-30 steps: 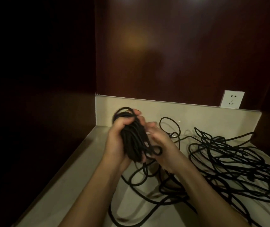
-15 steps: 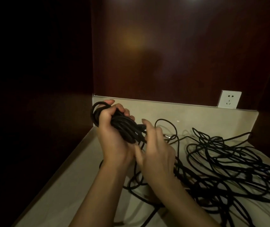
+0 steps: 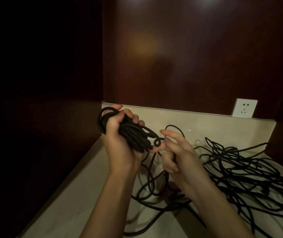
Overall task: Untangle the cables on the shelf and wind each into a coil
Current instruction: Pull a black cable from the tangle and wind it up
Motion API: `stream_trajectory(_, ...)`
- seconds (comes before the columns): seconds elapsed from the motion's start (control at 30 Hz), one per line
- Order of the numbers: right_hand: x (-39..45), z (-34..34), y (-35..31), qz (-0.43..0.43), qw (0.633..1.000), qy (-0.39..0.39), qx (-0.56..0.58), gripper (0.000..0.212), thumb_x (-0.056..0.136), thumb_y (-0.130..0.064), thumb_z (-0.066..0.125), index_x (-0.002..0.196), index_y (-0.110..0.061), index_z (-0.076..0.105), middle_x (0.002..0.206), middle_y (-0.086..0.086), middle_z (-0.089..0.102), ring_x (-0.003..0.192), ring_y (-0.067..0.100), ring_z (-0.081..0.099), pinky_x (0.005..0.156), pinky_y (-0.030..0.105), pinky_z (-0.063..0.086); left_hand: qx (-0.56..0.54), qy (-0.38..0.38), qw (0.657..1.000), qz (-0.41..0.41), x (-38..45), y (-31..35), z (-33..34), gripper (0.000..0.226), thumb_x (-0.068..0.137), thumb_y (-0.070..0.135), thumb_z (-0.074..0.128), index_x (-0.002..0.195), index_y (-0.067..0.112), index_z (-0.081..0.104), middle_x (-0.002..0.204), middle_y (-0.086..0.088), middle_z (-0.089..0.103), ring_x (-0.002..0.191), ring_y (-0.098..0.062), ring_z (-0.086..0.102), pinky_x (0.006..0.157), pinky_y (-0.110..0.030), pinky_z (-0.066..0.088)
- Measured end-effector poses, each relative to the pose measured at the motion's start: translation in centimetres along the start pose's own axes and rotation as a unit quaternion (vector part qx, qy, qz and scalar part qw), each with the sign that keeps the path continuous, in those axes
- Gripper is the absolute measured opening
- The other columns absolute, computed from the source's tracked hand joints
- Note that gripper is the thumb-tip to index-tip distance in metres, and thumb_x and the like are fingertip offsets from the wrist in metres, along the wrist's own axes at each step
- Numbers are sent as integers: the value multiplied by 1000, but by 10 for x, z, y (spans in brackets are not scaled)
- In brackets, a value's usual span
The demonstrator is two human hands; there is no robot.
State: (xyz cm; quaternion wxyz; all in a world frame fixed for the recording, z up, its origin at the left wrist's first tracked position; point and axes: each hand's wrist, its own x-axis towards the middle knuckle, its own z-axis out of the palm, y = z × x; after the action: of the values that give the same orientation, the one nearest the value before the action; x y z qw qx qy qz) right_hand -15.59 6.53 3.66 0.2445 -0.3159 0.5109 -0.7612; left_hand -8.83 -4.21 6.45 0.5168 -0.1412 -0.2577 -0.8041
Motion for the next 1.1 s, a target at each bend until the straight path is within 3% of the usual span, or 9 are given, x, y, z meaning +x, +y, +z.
stream_trajectory(0.17, 13, -16, -12, 182, 966, -9, 185, 15, 98, -10, 44, 88, -3, 53, 58, 8, 58, 26, 3, 24, 28, 14, 14, 101, -58, 993, 28, -3, -9, -1, 15, 84, 3, 48, 95, 12, 53, 74, -6, 49, 66, -19, 48, 66, -33, 48)
stream_trajectory(0.3, 26, -17, -16, 198, 943, -16, 266, 7, 87, -6, 45, 81, -9, 45, 50, 2, 47, 23, 5, 25, 25, 12, 14, 64, -41, 996, -36, -3, -14, -6, 13, 83, 7, 48, 94, 13, 49, 73, -5, 46, 64, -17, 46, 66, -32, 45)
stream_trajectory(0.37, 29, -14, -12, 181, 954, 0, 238, 15, 92, -4, 44, 78, -7, 47, 49, 3, 46, 26, 4, 26, 27, 12, 15, -5, -53, 995, -83, -4, -10, -9, 10, 86, 12, 46, 94, 15, 48, 75, -3, 46, 65, -15, 45, 68, -29, 44)
stream_trajectory(0.53, 20, 5, 7, 130, 991, -12, -8, 34, 97, 2, 37, 68, -4, 52, 48, 10, 46, 29, 7, 29, 30, 16, 18, -27, -99, 985, -139, -13, -2, -6, 11, 87, 15, 43, 95, 17, 50, 76, -1, 47, 66, -12, 45, 67, -25, 44)
stream_trajectory(0.77, -1, -2, 7, 215, 962, -129, 109, 20, 93, -2, 47, 75, -12, 50, 46, 3, 49, 25, 1, 23, 28, 11, 16, -99, -96, 967, -212, -13, -1, -9, 13, 87, 18, 41, 96, 16, 51, 76, 1, 46, 63, -10, 42, 62, -20, 38)
stream_trajectory(0.87, -9, 0, 11, 120, 988, -88, 34, 18, 101, -7, 45, 85, -6, 53, 56, 6, 54, 33, 5, 28, 33, 15, 23, -86, -59, 974, -203, -9, -1, -6, 12, 87, 18, 40, 92, 16, 51, 74, 1, 45, 61, -9, 40, 60, -19, 37)
stream_trajectory(0.93, -10, -4, 16, -27, 989, -32, -144, 22, 104, -19, 46, 92, -4, 55, 58, -1, 52, 44, 10, 37, 43, 20, 32, -87, -46, 977, -189, -8, 0, -2, 11, 87, 17, 41, 90, 15, 52, 73, 0, 45, 61, -10, 40, 60, -19, 36)
stream_trajectory(1.03, -7, -11, 21, -238, 882, 19, -407, 24, 103, -27, 41, 94, -18, 61, 80, -13, 56, 74, 6, 55, 66, 23, 42, -83, -41, 981, -173, -11, -1, 3, 9, 86, 16, 42, 90, 15, 51, 73, -1, 46, 61, -11, 41, 60, -19, 37)
stream_trajectory(1.1, -9, -15, 23, -246, 845, -43, -472, 27, 98, -33, 34, 104, -23, 59, 99, -13, 53, 90, 6, 55, 77, 27, 44, -80, -45, 982, -165, -10, 1, 6, 9, 85, 16, 43, 90, 16, 51, 73, -1, 45, 61, -10, 40, 60, -19, 36)
